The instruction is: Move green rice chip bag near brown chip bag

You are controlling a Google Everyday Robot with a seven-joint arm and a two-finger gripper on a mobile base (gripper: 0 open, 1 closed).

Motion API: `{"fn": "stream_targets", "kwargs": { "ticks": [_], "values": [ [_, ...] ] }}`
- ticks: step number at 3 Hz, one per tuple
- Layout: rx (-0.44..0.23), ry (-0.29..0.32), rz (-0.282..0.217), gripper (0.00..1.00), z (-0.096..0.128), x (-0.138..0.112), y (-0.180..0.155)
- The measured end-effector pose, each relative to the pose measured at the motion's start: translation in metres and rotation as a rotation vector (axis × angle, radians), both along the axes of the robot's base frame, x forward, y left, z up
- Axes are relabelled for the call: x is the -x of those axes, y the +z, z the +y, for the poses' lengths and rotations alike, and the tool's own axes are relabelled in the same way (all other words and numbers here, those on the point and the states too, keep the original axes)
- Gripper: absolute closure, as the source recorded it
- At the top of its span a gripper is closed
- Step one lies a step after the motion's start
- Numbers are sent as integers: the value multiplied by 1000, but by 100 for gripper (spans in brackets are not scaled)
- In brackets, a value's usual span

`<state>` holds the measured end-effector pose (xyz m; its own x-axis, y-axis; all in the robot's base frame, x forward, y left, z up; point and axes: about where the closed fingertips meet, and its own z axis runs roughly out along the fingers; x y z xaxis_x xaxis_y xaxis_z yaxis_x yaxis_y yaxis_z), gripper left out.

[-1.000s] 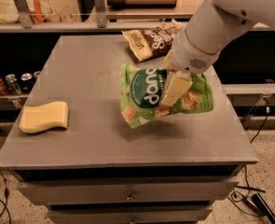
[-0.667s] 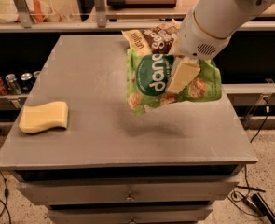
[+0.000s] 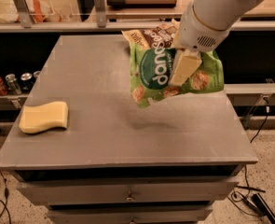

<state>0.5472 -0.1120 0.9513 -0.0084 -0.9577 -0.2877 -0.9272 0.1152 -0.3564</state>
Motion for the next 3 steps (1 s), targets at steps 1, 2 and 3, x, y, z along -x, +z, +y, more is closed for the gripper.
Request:
{"fn": "stream_targets", "kwargs": {
  "ticks": [1, 2, 3],
  "values": [
    [67, -27, -52, 100, -19, -34, 12],
    [89, -51, -106, 100, -38, -77, 21],
    [63, -97, -153, 100, -55, -117, 21]
  ]
}}
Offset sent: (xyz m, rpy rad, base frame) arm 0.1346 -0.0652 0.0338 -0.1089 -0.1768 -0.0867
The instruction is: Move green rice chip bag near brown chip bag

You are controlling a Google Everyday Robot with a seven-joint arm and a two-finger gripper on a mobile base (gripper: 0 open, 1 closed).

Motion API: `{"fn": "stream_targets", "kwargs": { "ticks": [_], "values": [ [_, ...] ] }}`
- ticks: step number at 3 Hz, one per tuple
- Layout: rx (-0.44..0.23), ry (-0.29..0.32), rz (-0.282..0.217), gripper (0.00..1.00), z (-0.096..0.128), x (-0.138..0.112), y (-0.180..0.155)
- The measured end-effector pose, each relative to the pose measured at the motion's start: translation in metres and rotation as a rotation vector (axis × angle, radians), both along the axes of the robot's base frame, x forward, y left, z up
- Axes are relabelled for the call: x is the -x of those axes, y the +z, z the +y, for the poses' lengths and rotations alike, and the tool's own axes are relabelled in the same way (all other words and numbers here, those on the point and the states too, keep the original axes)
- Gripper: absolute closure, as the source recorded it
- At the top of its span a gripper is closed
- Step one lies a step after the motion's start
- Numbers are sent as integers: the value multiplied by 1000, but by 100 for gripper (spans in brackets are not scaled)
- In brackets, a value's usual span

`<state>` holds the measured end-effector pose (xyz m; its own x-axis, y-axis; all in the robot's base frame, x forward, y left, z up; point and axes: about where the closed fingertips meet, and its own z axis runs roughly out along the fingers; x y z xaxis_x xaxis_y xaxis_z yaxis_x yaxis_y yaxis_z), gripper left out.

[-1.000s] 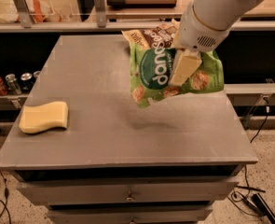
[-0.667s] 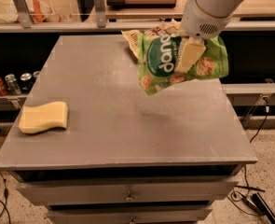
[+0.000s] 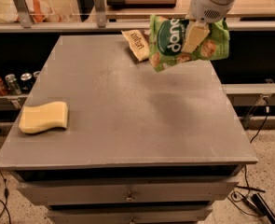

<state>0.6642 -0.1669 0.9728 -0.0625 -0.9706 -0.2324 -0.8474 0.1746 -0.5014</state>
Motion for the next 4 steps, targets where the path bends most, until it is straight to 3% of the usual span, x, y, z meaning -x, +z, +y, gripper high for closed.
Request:
{"fn": "stream_targets", "kwargs": {
  "ticks": [2, 4],
  "values": [
    [-121, -97, -96, 100, -13, -61, -12],
    [-206, -186, -133, 100, -18, -84, -28]
  ]
}}
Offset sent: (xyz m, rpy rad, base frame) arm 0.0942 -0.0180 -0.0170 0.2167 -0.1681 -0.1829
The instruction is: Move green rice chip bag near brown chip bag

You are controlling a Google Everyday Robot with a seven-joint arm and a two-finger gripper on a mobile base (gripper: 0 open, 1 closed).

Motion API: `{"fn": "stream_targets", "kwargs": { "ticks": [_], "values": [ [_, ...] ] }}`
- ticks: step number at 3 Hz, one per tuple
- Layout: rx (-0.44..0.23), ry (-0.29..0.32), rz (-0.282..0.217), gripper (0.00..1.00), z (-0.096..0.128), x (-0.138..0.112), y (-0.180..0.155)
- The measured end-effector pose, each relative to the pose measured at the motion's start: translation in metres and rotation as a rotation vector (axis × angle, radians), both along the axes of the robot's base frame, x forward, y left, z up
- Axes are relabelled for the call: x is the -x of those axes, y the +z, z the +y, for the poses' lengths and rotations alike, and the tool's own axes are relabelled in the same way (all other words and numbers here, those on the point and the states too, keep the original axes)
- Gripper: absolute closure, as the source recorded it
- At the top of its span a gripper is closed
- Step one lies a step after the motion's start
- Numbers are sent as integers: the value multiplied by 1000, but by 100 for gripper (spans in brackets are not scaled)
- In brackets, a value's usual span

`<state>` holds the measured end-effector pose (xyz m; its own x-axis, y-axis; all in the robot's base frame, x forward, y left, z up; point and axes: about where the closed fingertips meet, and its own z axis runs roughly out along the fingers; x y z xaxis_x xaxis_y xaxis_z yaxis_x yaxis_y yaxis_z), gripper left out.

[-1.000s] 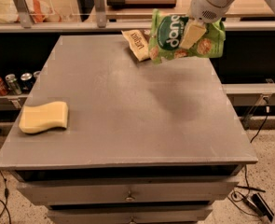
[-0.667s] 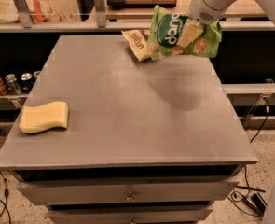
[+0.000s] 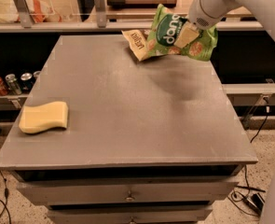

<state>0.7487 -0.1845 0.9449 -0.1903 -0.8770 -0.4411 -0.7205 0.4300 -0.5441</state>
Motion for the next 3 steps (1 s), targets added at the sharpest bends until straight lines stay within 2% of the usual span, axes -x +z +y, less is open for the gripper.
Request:
{"fn": "stream_targets", "kwargs": {
  "ticks": [1, 3],
  "values": [
    [-27, -18, 5, 81, 0, -5, -8],
    [-53, -14, 20, 36, 4, -7, -18]
  ]
}}
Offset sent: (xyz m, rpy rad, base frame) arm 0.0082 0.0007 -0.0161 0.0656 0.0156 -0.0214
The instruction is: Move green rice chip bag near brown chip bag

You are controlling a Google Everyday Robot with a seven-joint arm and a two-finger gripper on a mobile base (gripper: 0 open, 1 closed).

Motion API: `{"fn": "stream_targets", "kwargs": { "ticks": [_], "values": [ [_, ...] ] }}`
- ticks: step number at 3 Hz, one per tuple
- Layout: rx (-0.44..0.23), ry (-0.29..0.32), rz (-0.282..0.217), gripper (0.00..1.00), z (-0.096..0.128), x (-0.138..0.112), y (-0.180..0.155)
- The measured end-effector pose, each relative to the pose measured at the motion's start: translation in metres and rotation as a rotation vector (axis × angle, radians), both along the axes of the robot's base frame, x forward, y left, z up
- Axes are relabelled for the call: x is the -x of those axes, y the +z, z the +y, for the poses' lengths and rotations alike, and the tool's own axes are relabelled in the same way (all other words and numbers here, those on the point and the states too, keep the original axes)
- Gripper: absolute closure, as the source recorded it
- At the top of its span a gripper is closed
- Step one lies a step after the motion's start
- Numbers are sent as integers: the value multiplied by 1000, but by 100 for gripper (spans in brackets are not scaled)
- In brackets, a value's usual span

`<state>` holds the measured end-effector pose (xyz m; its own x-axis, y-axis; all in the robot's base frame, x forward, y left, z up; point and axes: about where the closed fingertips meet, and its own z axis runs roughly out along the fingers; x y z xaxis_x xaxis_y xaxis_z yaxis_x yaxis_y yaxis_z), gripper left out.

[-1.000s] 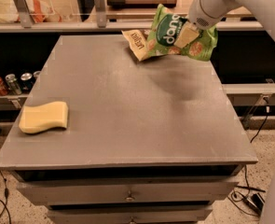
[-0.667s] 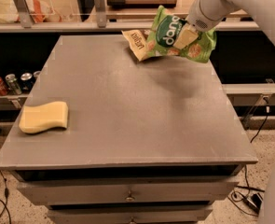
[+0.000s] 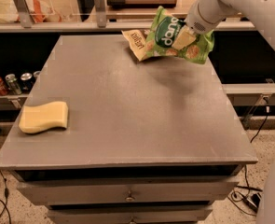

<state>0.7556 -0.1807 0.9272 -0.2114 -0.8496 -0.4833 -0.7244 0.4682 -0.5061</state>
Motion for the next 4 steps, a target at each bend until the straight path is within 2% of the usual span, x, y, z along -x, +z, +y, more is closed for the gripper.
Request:
{"fn": "stream_targets", "kwargs": {
  "ticks": [1, 2, 4],
  "values": [
    [-3, 9, 4, 12, 4, 1, -1],
    [-8, 17, 10, 0, 5, 3, -2],
    [-17, 48, 24, 0, 7, 5, -3]
  ]
}}
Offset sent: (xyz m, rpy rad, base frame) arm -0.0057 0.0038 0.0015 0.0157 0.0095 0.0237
